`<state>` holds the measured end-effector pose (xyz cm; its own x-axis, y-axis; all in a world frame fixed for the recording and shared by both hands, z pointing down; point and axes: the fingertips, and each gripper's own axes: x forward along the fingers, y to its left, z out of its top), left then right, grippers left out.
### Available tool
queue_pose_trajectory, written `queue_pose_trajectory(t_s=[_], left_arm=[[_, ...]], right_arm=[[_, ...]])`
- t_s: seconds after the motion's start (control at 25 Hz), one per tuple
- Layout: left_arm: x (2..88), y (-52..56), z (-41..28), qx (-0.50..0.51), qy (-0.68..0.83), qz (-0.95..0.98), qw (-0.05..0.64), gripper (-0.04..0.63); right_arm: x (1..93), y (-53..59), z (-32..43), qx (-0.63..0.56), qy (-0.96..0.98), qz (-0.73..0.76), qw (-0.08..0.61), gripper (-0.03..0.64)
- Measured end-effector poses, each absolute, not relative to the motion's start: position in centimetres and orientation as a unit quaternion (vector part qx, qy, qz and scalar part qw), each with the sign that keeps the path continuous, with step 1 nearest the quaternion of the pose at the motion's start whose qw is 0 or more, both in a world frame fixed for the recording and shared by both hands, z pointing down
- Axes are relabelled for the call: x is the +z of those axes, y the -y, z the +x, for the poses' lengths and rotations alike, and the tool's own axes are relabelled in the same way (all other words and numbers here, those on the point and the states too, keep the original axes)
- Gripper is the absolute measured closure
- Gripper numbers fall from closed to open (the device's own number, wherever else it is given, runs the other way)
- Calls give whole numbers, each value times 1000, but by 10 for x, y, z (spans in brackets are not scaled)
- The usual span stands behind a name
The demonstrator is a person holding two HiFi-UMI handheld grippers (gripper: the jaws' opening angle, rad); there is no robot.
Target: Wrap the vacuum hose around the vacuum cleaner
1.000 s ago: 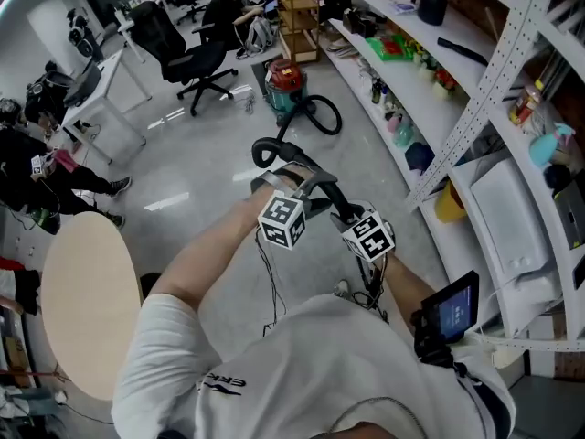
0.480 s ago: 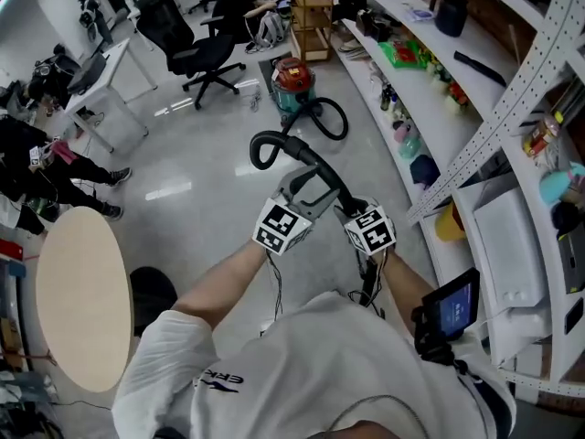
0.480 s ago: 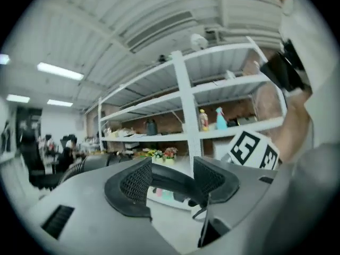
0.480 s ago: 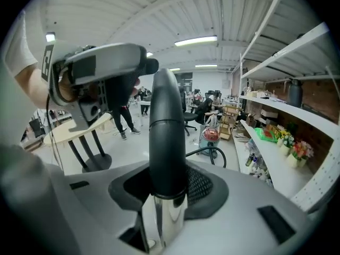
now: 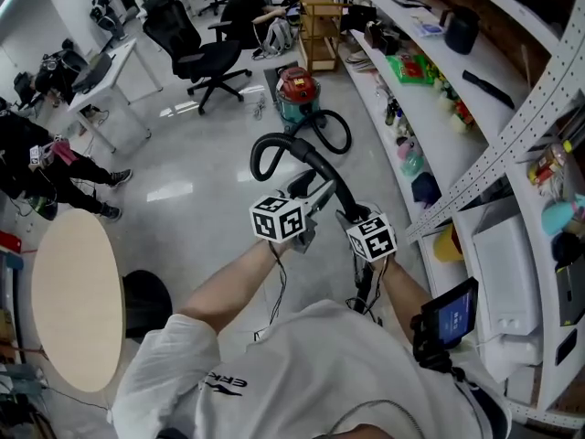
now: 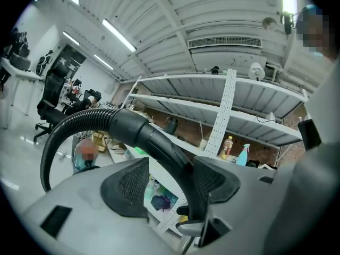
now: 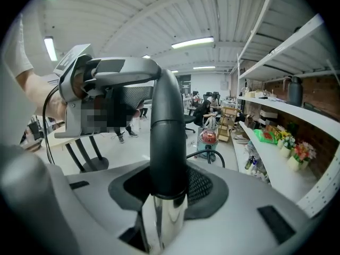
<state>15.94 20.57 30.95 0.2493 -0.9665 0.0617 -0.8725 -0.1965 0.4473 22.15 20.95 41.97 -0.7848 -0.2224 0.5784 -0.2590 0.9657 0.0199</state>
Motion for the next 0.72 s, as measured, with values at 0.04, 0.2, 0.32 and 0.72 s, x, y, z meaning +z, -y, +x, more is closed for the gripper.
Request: queue_pose_trajectory(t_s=[0.04,0.2,0.32,0.72], left_arm=[[308,-199,160,-116,597,768,201,354],[306,-174,164,-124,582,775,214,354],[302,-156,168,-124,568,786,210,354],[295,-78,152,-125,522,816,214,354]], right_arm=[[419,-204,221,31,944,130,301,466],[419,-184,224,35,944,140,298,468],[415,-169,226,36,944,152,292,468],[408,-103,206,50,935,202,286,466]])
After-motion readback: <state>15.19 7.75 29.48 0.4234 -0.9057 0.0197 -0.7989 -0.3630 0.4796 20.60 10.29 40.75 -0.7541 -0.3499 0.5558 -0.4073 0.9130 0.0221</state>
